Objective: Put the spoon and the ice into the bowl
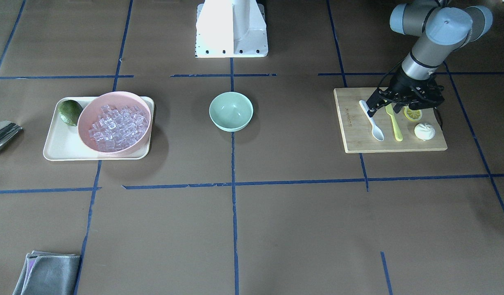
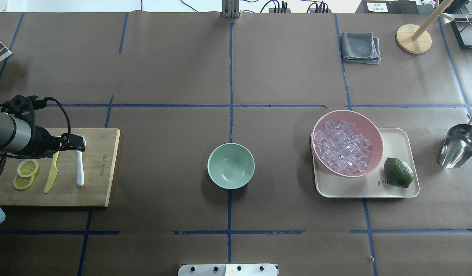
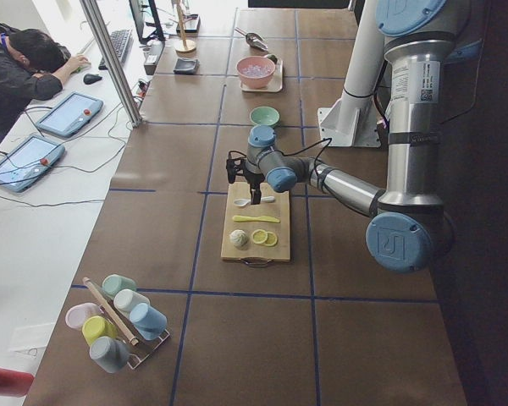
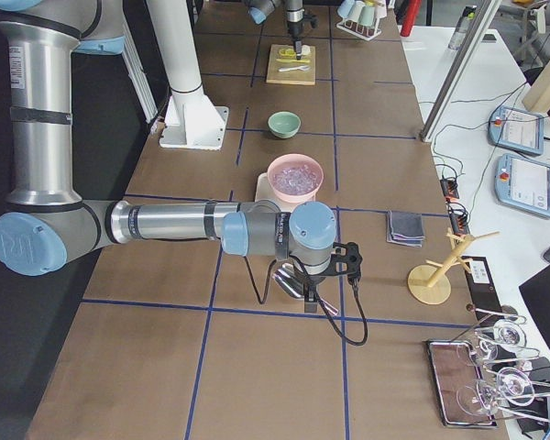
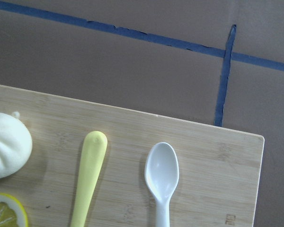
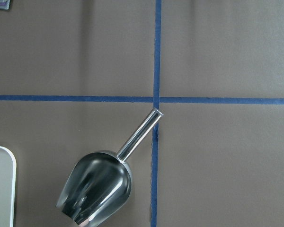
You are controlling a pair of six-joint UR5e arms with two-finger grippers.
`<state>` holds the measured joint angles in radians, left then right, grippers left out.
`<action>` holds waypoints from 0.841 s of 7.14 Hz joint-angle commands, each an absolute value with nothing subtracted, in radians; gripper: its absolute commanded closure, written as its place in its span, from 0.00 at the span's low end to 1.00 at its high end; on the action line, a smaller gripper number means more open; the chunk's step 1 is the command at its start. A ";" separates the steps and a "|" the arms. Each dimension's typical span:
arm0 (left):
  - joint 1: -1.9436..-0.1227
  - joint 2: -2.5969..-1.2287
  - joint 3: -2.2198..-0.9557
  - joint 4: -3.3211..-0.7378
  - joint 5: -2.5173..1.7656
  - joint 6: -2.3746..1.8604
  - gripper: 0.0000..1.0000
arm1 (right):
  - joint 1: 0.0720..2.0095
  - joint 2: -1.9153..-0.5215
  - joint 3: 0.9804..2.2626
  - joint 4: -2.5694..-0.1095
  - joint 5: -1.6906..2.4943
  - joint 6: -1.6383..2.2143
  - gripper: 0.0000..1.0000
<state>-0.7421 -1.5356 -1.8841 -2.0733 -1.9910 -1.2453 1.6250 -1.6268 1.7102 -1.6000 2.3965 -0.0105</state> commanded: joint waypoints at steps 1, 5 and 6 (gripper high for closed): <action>-0.706 -1.560 -1.824 -2.079 -1.979 -1.250 0.04 | 1.626 -1.626 1.720 -1.600 2.399 -0.008 0.00; -0.683 -1.580 -1.795 -2.079 -1.970 -1.250 0.21 | 1.624 -1.626 1.744 -1.601 2.402 -0.006 0.00; -0.683 -1.580 -1.795 -2.079 -1.971 -1.249 0.30 | 1.624 -1.626 1.744 -1.601 2.401 -0.006 0.00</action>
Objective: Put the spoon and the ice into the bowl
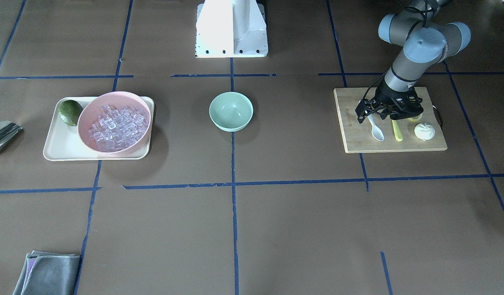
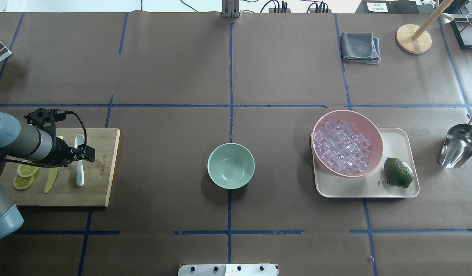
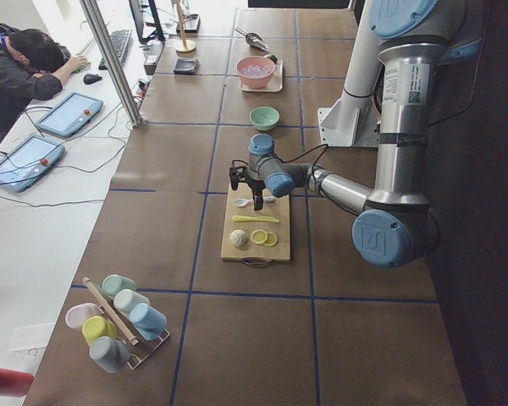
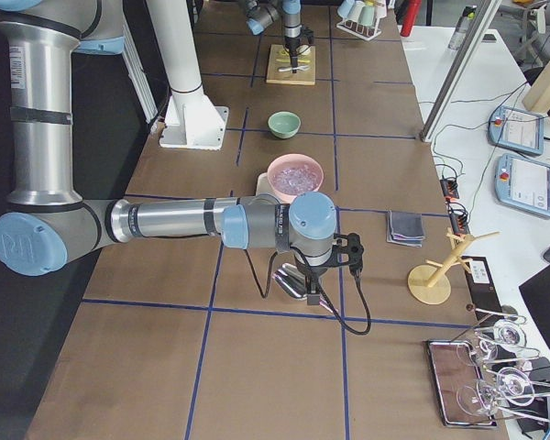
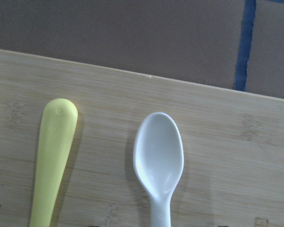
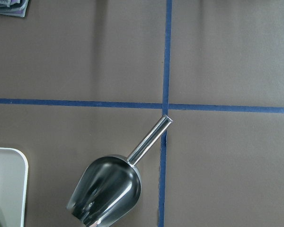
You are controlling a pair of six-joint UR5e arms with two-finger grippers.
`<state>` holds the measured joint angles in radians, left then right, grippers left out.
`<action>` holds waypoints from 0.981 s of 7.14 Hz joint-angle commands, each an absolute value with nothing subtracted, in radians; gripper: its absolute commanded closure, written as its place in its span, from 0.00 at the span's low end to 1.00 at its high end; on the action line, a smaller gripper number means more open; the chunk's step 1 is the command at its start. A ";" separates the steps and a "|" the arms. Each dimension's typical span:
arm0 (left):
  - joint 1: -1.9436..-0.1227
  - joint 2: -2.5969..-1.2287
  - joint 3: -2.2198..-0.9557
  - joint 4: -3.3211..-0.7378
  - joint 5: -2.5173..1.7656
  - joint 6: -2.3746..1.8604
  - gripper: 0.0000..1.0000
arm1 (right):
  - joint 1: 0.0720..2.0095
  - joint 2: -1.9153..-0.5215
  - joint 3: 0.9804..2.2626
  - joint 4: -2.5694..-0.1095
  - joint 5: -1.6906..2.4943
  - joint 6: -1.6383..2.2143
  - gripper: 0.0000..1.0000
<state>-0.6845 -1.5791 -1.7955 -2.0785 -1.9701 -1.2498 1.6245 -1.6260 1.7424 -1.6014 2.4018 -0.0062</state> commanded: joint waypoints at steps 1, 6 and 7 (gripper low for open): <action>-0.683 -1.580 -1.795 -2.079 -1.971 -1.249 0.39 | 1.624 -1.626 1.746 -1.601 2.402 -0.006 0.00; -0.686 -1.575 -1.813 -2.074 -1.980 -1.249 0.90 | 1.624 -1.626 1.746 -1.601 2.401 -0.006 0.00; -0.686 -1.577 -1.815 -2.074 -1.980 -1.249 0.91 | 1.623 -1.626 1.746 -1.601 2.401 -0.006 0.00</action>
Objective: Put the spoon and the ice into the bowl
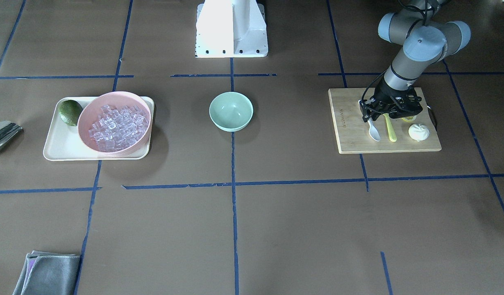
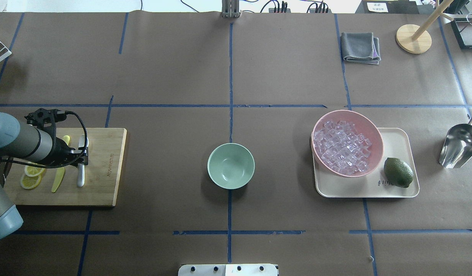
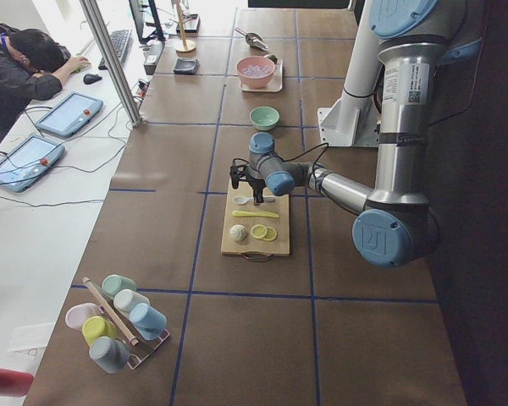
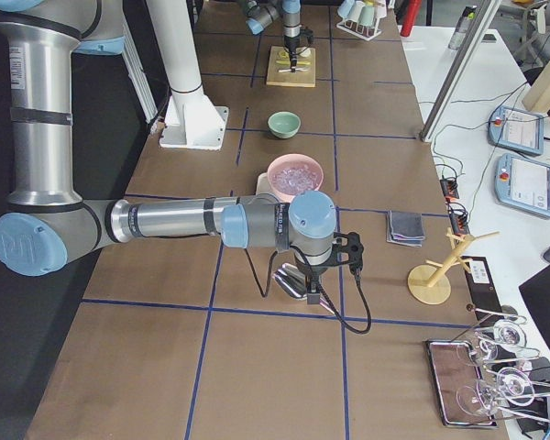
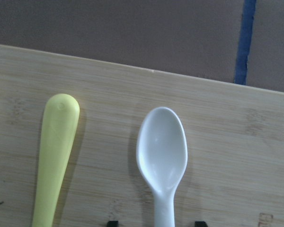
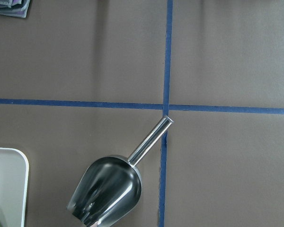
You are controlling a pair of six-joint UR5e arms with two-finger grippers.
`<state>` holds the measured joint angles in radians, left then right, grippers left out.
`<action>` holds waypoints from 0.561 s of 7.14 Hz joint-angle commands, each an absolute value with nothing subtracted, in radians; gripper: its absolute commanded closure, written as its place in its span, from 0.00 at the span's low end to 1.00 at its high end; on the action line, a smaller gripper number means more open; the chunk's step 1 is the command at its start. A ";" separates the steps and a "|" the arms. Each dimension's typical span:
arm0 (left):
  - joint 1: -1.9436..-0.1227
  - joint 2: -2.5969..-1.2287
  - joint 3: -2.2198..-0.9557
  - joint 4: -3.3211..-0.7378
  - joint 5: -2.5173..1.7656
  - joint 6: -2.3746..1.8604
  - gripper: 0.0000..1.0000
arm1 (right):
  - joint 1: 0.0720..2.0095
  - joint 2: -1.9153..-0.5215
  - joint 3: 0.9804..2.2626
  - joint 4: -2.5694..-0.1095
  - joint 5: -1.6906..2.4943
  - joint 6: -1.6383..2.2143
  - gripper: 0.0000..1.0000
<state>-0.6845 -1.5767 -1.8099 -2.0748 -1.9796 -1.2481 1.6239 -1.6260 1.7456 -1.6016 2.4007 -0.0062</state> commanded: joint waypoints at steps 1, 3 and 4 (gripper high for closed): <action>-0.686 -1.577 -1.815 -2.074 -1.980 -1.249 0.92 | 1.623 -1.626 1.744 -1.603 2.401 -0.006 0.00; -0.687 -1.577 -1.824 -2.072 -1.988 -1.249 1.00 | 1.623 -1.626 1.744 -1.603 2.401 -0.006 0.00; -0.693 -1.578 -1.871 -2.036 -2.037 -1.250 1.00 | 1.623 -1.626 1.746 -1.603 2.402 -0.006 0.00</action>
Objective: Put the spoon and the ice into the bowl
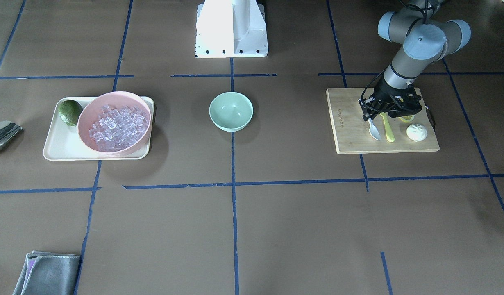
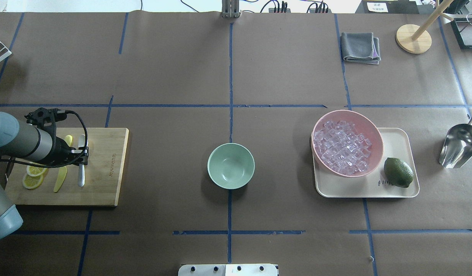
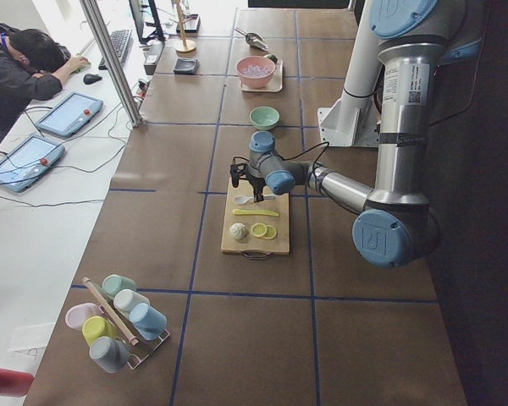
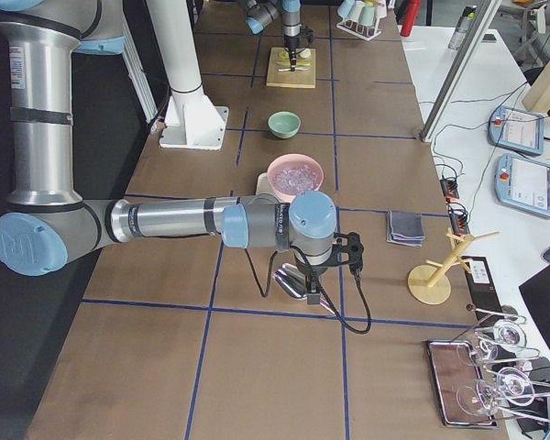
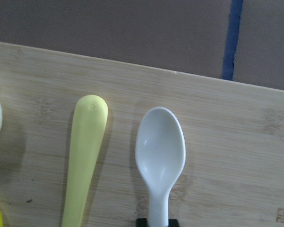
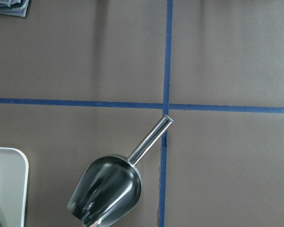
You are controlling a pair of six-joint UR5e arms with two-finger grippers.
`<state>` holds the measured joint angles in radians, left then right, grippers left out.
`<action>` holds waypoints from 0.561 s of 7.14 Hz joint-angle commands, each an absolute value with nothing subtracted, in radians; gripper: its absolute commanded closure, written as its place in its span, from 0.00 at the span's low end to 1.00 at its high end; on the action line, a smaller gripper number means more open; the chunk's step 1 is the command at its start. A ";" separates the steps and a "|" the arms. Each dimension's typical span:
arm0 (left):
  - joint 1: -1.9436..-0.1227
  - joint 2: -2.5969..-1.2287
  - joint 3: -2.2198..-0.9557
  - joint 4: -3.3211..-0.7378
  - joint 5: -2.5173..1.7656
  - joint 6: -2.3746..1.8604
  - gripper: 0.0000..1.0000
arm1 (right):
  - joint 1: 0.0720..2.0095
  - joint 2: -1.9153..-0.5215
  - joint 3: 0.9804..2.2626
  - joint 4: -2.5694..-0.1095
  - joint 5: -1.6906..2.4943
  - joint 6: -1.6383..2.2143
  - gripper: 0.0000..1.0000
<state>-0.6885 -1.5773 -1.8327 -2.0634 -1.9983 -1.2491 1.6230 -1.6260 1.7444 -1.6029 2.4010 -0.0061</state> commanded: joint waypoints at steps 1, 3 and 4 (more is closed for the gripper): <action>-0.696 -1.604 -1.947 -1.905 -2.054 -1.250 1.00 | 1.623 -1.626 1.746 -1.603 2.408 -0.005 0.00; -0.696 -1.809 -1.994 -1.639 -2.052 -1.303 1.00 | 1.617 -1.626 1.747 -1.601 2.418 0.035 0.00; -0.687 -1.927 -1.993 -1.541 -2.054 -1.346 1.00 | 1.609 -1.626 1.747 -1.600 2.418 0.037 0.00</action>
